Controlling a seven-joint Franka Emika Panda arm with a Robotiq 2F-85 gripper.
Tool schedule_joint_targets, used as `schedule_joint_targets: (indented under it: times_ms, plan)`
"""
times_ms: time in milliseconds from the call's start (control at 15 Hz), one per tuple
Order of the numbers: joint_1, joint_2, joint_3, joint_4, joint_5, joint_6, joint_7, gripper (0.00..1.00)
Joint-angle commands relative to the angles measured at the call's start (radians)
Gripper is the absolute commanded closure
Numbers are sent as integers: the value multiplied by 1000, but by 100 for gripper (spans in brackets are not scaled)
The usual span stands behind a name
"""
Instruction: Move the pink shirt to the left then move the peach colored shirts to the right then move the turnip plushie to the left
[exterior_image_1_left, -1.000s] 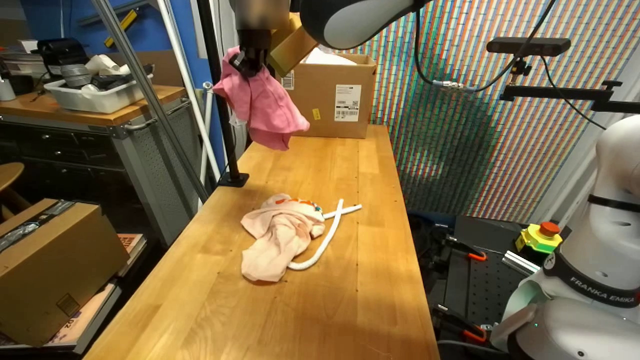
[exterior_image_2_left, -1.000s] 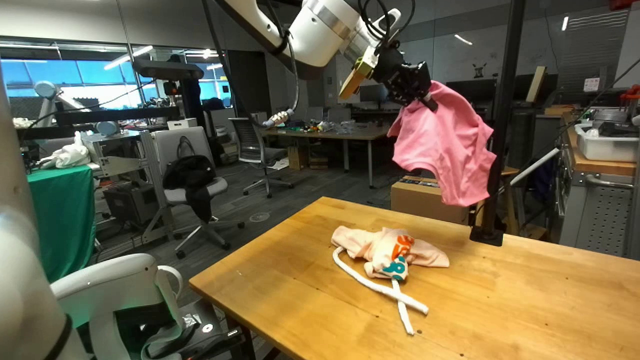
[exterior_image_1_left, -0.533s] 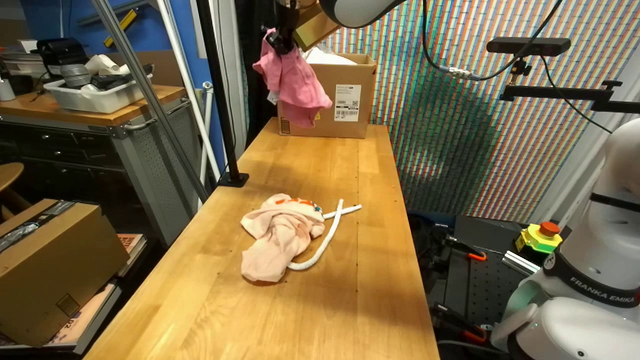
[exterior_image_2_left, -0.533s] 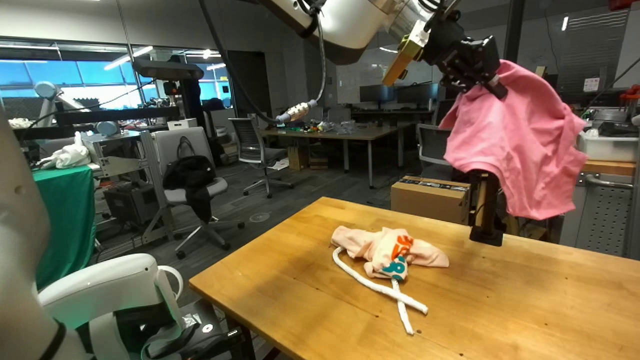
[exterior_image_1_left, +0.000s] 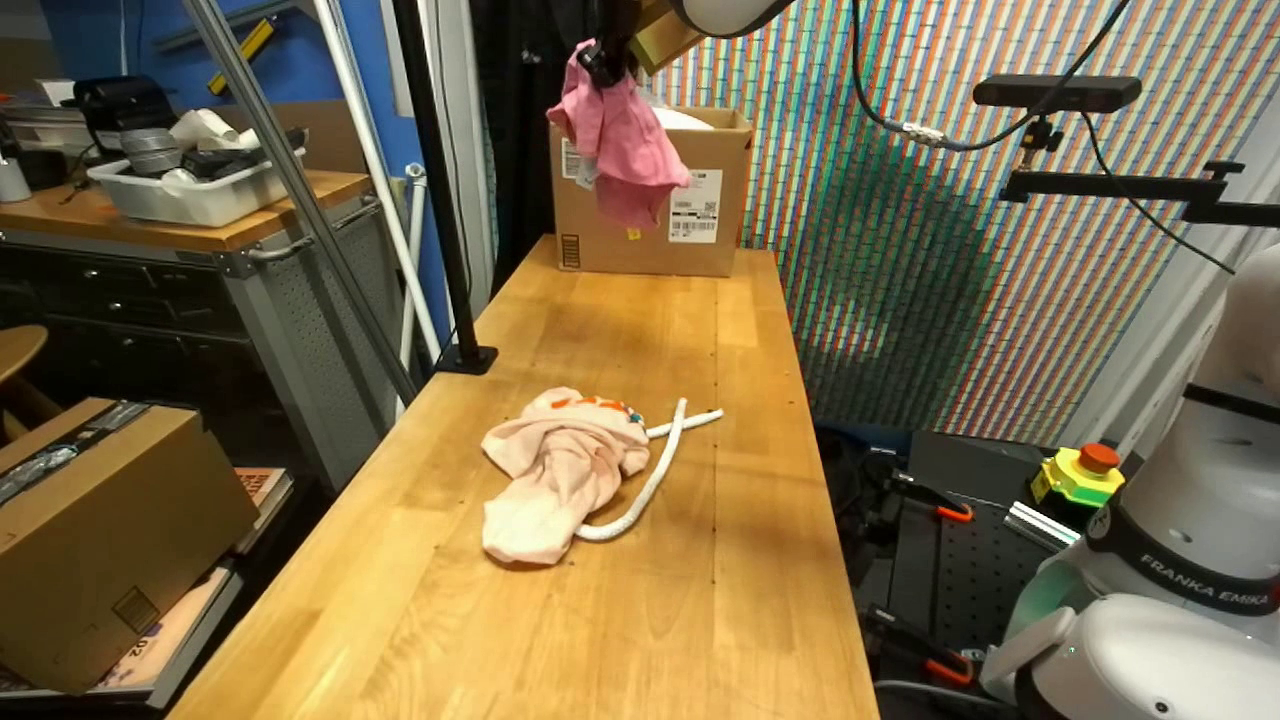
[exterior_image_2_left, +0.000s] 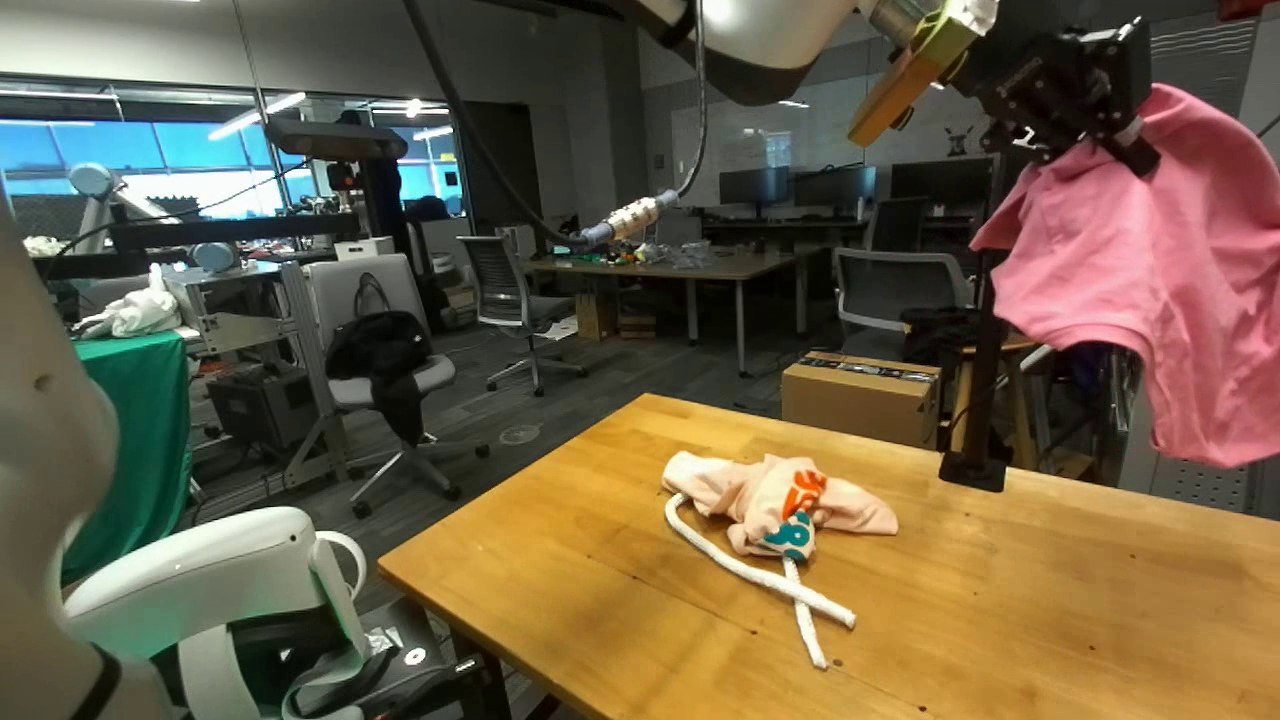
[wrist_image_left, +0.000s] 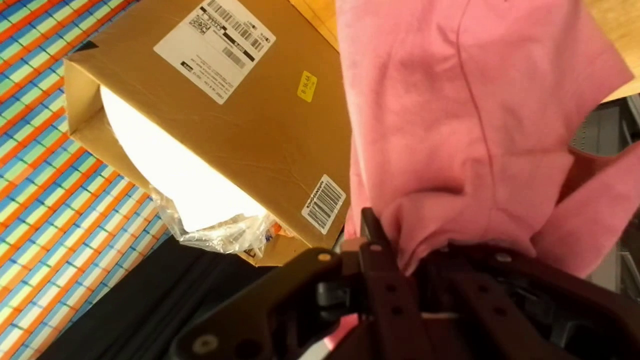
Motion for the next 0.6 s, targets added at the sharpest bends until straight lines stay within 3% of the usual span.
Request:
schedule_joint_targets:
  times_ms: [0, 533]
  plan:
    - [-29, 51, -25, 95, 67, 24, -133, 97]
    - [-82, 126, -81, 212, 190, 29, -359, 97]
